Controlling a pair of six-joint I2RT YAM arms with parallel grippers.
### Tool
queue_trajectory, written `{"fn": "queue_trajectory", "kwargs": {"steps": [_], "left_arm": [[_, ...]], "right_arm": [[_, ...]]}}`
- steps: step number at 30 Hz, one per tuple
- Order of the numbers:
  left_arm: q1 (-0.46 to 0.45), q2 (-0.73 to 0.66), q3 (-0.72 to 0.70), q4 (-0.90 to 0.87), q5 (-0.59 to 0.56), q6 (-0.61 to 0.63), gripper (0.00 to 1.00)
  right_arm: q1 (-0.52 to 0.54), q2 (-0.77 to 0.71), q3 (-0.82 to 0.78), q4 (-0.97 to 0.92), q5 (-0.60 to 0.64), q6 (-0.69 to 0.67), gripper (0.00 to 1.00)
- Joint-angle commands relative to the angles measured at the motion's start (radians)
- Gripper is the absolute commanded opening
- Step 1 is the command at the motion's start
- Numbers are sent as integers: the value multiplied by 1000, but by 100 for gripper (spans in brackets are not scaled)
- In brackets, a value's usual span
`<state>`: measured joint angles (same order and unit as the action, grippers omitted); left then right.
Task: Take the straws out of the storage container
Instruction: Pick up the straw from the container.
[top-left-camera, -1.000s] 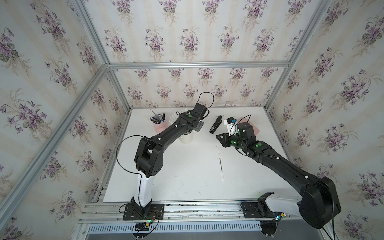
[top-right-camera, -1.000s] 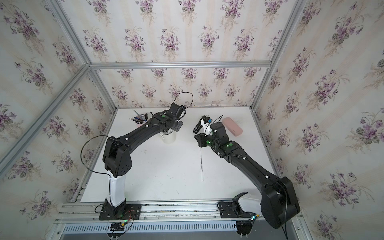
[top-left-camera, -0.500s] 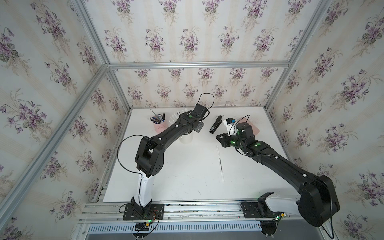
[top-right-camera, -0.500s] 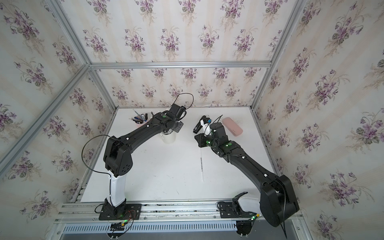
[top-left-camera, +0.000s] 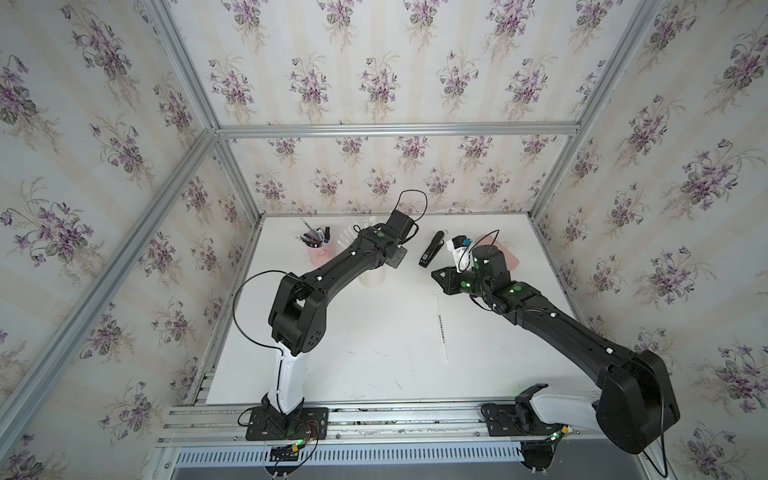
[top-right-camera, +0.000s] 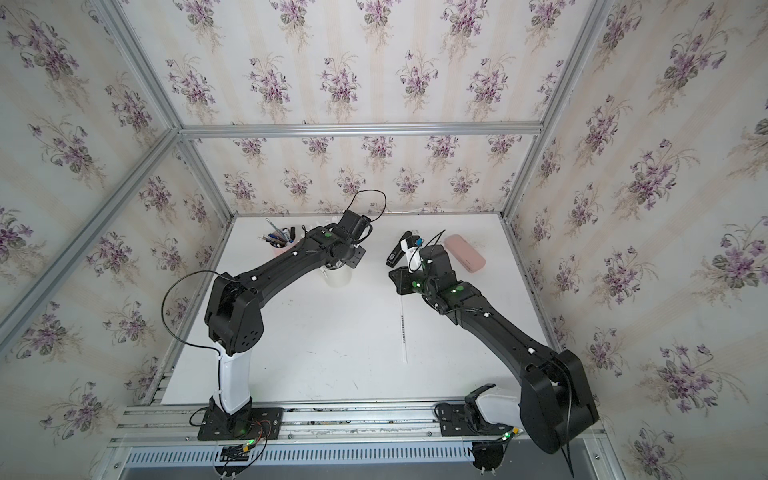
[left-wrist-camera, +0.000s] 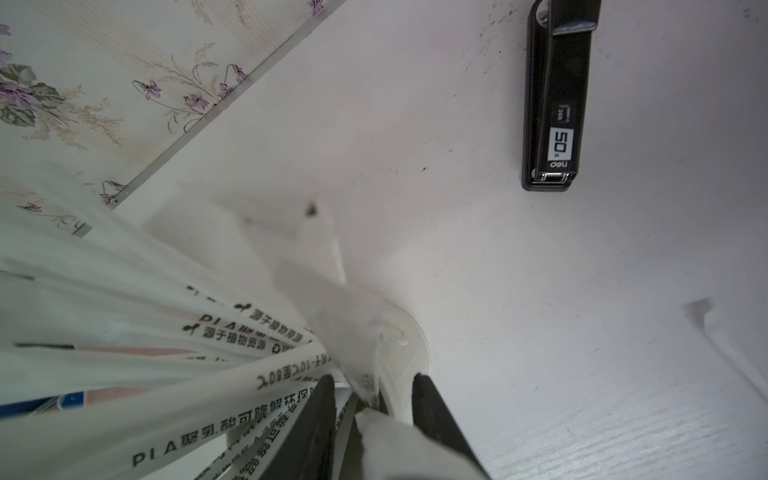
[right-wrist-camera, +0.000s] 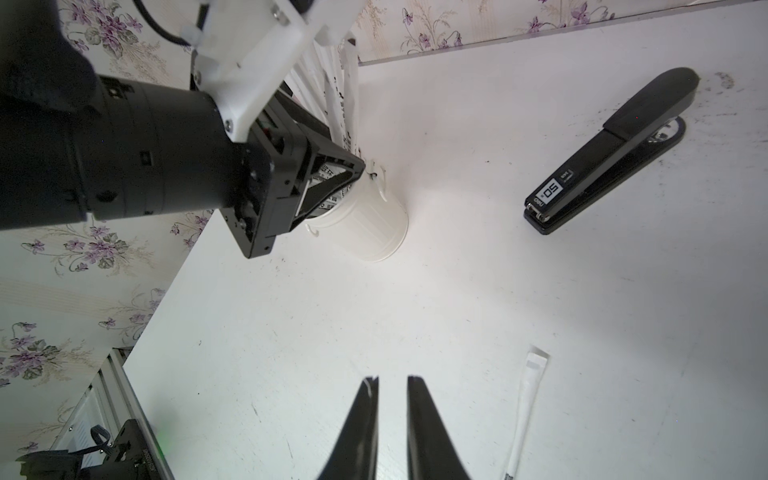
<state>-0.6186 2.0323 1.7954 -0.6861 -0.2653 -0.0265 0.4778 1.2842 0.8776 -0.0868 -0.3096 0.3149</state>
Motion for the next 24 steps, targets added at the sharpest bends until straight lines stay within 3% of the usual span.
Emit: {"fn": "queue_trajectory", "kwargs": {"steps": [1, 7, 24], "left_arm": [[-1, -22, -17, 9, -14, -8, 27], [-1, -26, -21, 11, -9, -5, 18], [-1, -85, 8, -54, -20, -4, 6]], "right_arm": [[1, 2, 3, 18, -10, 11, 18], [1, 8, 4, 24, -15, 15, 18], [1, 4, 11, 30, -22, 32, 18]]}}
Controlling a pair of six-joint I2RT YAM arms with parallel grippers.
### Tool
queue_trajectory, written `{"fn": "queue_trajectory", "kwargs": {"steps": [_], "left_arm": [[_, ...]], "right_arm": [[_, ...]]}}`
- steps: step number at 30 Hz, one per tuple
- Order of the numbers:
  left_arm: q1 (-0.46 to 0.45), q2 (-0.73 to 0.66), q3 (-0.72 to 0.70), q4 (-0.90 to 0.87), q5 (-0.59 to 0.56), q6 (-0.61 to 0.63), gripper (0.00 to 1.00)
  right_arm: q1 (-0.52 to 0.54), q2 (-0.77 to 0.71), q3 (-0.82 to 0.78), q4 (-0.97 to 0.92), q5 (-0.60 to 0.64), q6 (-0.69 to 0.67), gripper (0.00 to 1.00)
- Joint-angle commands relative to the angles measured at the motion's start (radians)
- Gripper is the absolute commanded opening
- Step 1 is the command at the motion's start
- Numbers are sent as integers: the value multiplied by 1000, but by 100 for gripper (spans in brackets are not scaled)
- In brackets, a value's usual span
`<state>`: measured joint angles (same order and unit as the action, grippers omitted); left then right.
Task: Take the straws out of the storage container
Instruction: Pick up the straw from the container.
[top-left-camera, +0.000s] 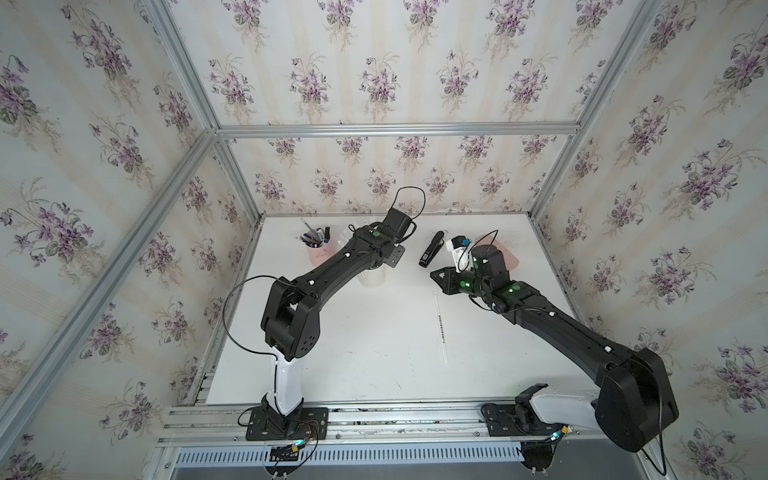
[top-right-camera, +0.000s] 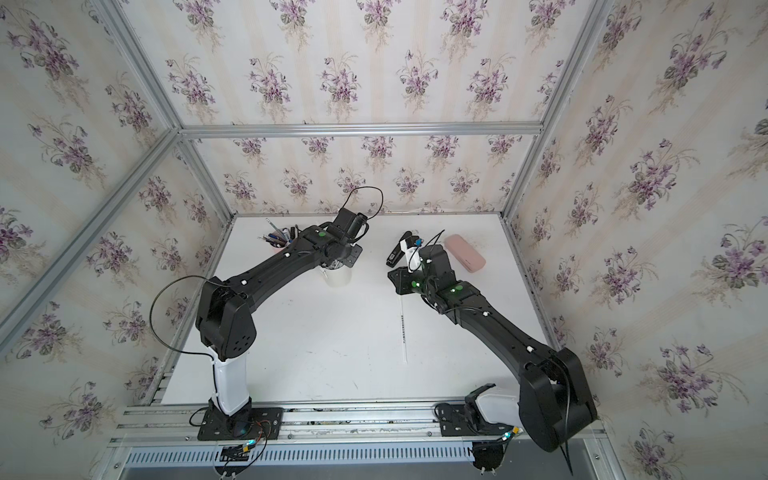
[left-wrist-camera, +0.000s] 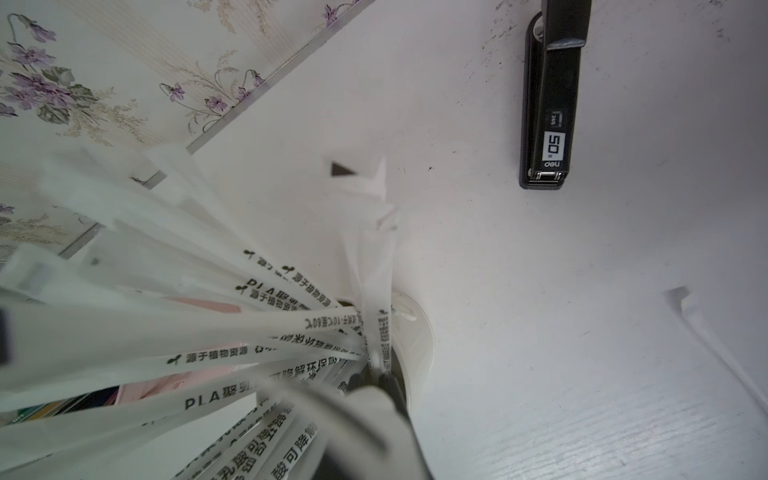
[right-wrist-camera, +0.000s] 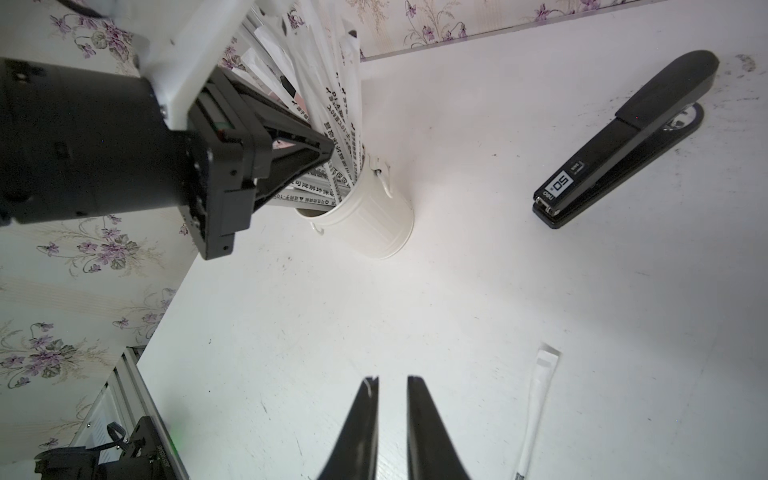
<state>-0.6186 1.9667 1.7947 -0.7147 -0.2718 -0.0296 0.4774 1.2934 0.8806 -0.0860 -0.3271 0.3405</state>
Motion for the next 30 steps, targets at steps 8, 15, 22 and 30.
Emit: {"fn": "queue_trajectory", "kwargs": {"steps": [8, 15, 22, 30], "left_arm": [[-1, -84, 25, -39, -6, 7, 1], [-1, -134, 13, -3, -11, 26, 0], [-1, -178, 9, 65, 9, 51, 0], [-1, -199, 36, 49, 44, 45, 0]], "right_arm": [[1, -9, 38, 7, -7, 16, 18], [4, -19, 52, 1, -6, 21, 18], [6, -18, 78, -25, 2, 19, 18], [11, -31, 93, -35, 10, 20, 18]]}}
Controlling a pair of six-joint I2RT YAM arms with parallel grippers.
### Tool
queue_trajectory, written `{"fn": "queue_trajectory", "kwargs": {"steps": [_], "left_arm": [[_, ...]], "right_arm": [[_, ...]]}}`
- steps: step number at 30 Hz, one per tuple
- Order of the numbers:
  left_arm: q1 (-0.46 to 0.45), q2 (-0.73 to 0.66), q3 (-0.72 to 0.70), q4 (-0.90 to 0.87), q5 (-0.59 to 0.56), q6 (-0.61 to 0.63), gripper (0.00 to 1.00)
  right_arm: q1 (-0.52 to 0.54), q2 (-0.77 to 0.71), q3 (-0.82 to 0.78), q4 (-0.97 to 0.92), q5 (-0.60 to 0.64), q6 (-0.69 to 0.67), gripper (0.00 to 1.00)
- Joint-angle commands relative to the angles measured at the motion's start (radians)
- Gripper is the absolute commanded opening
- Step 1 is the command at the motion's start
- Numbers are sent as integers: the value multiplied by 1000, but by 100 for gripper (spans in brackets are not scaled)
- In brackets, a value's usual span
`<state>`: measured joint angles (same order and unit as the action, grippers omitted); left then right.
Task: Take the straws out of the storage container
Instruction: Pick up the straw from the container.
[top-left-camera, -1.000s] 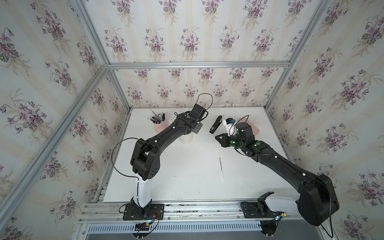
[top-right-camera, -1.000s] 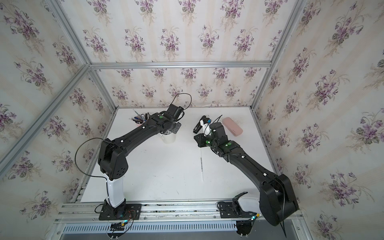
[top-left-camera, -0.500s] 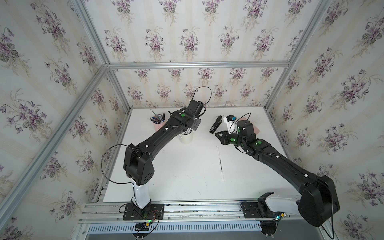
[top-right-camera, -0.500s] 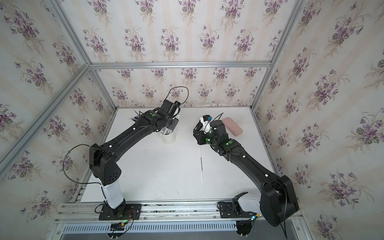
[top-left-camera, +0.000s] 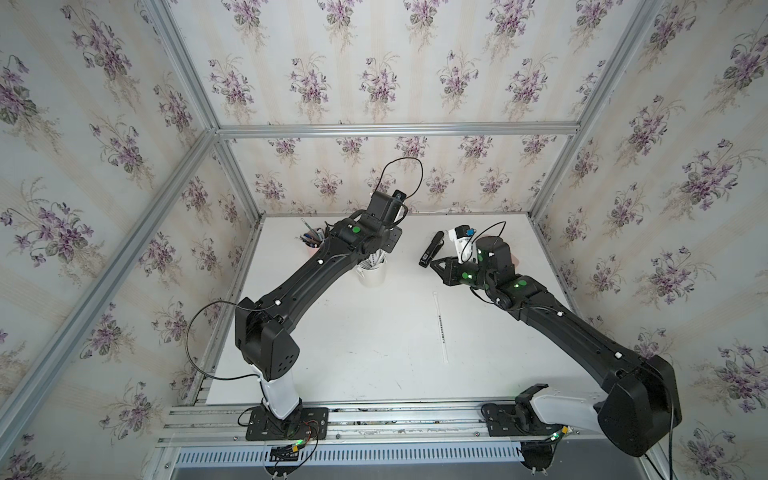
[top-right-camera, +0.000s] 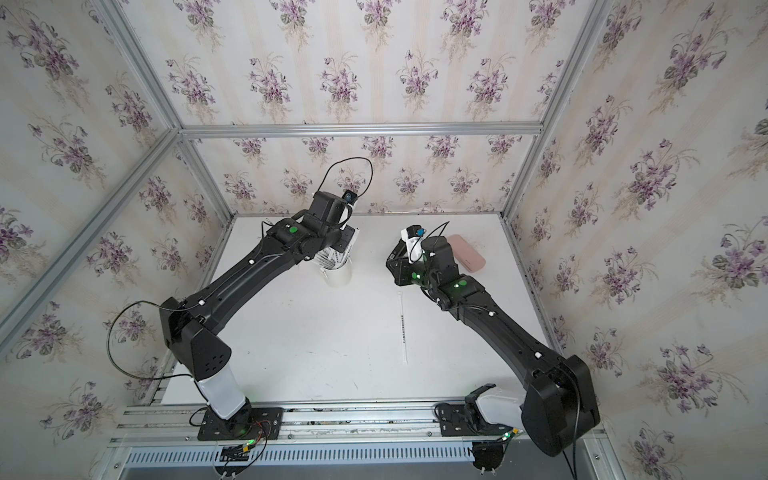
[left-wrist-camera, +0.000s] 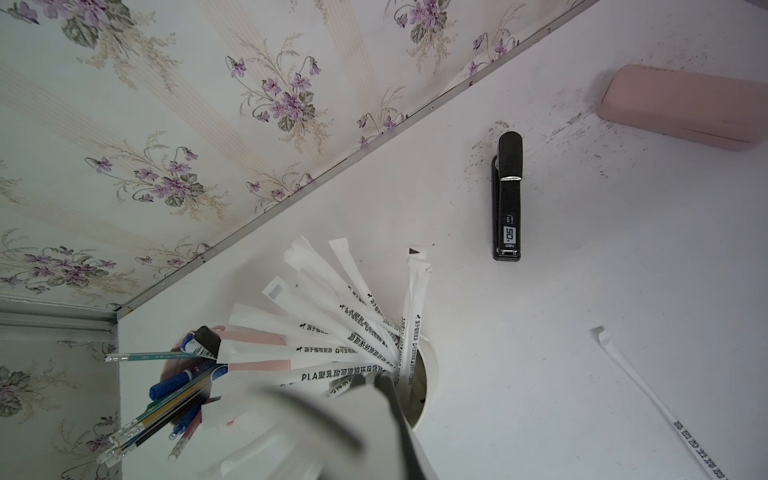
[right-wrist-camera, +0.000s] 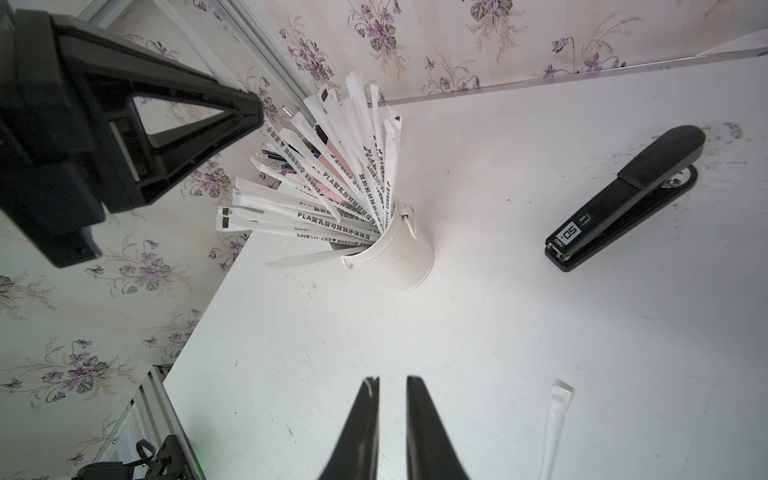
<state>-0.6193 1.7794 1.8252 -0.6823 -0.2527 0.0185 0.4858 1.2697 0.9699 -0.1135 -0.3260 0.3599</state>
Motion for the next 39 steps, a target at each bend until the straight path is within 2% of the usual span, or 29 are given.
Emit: {"fn": "queue_trajectory", "kwargs": {"steps": [1, 7, 12, 17, 23, 27, 32, 37, 39], "left_arm": [[0, -15, 4, 17, 30, -8, 0], [0, -66, -3, 40, 62, -16, 0], [0, -155, 1, 57, 142, -36, 0], [0, -257, -18, 33, 349, -101, 0], [1, -309, -14, -236, 600, -267, 0], [1, -271, -41, -432, 757, -357, 2], [25, -124, -101, -561, 835, -351, 3], [32, 34, -154, -476, 862, -342, 3], [34, 74, -147, -449, 838, -355, 3]], "right_arm": [[2, -9, 4, -7, 10, 1, 18], [5, -18, 5, -17, 16, 2, 18], [5, -25, 14, -29, 28, 3, 17], [5, -42, 15, -41, 45, 10, 17], [5, -61, 7, -49, 48, 19, 17], [5, -57, -15, -25, 40, 29, 17], [6, -43, -47, 17, 1, 55, 17], [5, -71, -76, 25, -9, 64, 17], [6, -88, -87, 13, -1, 59, 17]]}}
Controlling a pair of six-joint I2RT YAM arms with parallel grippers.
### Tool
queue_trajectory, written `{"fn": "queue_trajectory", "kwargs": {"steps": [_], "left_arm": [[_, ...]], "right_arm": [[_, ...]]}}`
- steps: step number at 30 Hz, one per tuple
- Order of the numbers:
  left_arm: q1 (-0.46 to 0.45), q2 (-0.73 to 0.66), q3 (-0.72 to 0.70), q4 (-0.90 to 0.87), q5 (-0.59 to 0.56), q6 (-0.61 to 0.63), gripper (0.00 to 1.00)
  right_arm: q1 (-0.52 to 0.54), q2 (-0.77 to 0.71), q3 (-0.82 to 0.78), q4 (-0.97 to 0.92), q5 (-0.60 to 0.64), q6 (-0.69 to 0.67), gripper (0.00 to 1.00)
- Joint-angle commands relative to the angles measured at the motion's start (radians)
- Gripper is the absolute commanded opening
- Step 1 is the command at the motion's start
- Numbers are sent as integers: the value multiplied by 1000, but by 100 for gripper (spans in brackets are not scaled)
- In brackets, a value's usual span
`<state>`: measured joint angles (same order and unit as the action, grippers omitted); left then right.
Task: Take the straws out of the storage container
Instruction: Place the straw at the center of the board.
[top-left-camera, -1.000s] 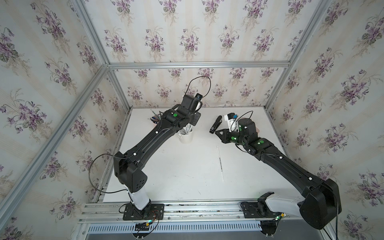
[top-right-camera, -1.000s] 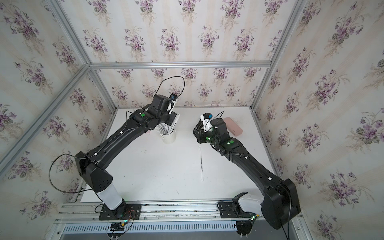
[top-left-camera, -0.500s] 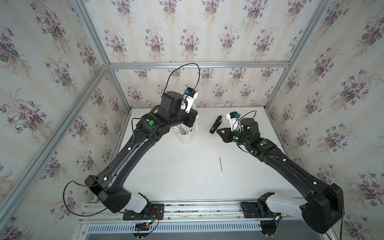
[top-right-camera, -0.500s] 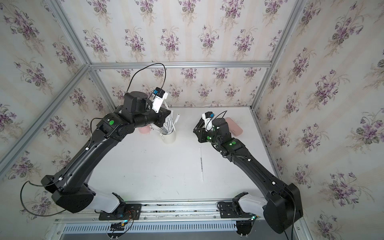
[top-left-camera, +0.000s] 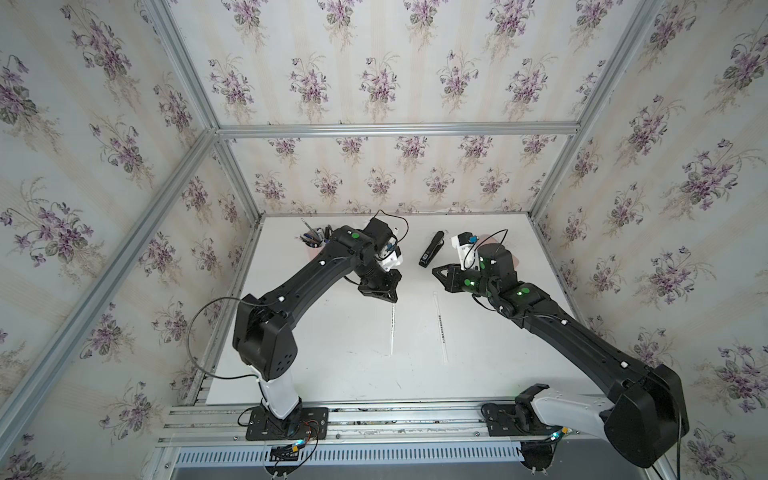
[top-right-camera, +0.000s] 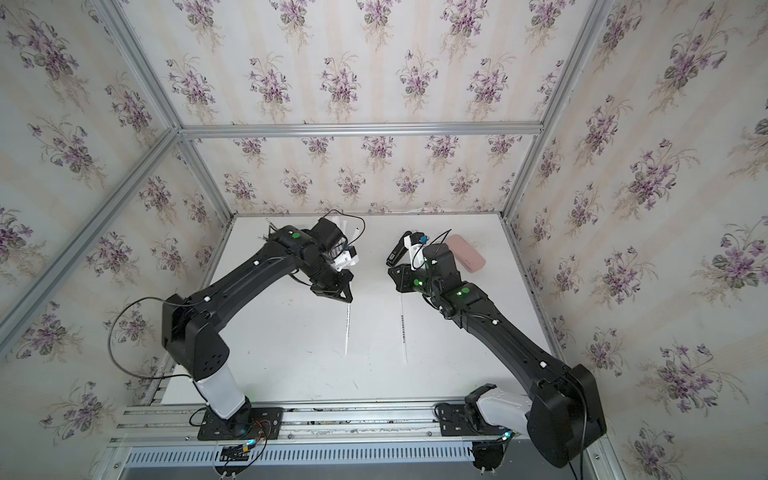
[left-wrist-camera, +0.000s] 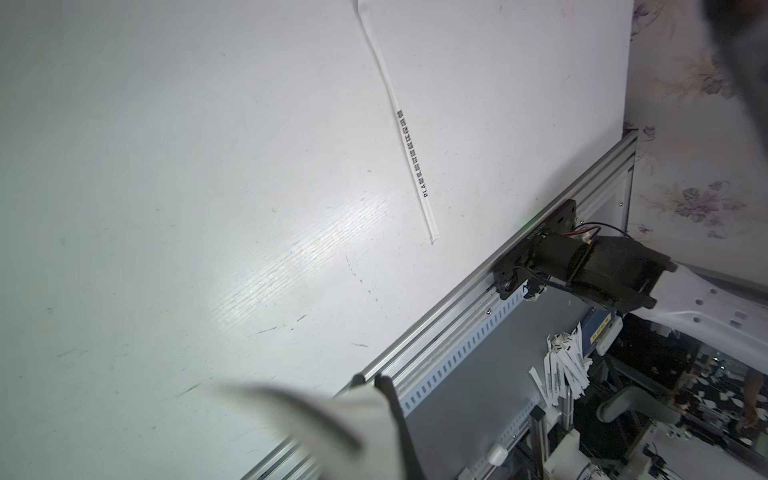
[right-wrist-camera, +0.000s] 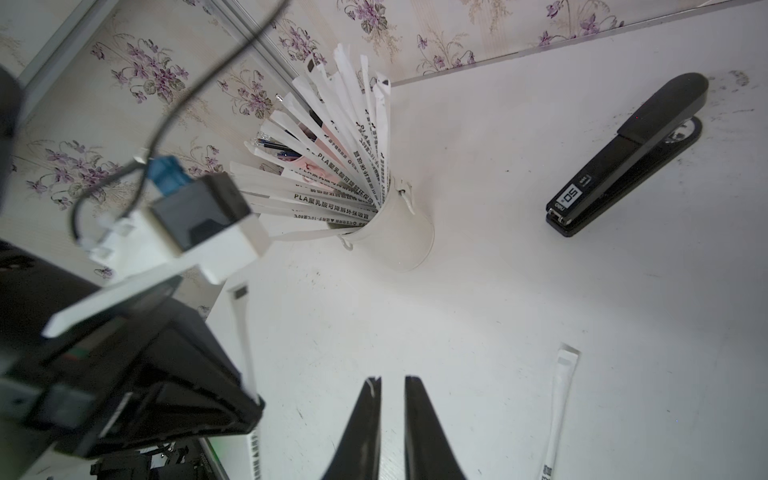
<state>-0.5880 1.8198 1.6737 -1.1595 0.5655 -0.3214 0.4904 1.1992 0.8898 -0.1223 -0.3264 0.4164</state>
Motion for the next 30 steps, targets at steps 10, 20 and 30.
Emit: {"fn": "queue_trajectory", "kwargs": {"steps": [10, 20, 30], "left_arm": [[20, 135, -46, 113, -49, -42, 11], [31, 146, -93, 192, -114, -78, 20], [40, 129, -104, 199, -127, -73, 21]], "right_arm": [[1, -31, -43, 16, 7, -7, 17], [1, 3, -38, 41, -16, -9, 17], [0, 5, -51, 43, -14, -2, 17]]}}
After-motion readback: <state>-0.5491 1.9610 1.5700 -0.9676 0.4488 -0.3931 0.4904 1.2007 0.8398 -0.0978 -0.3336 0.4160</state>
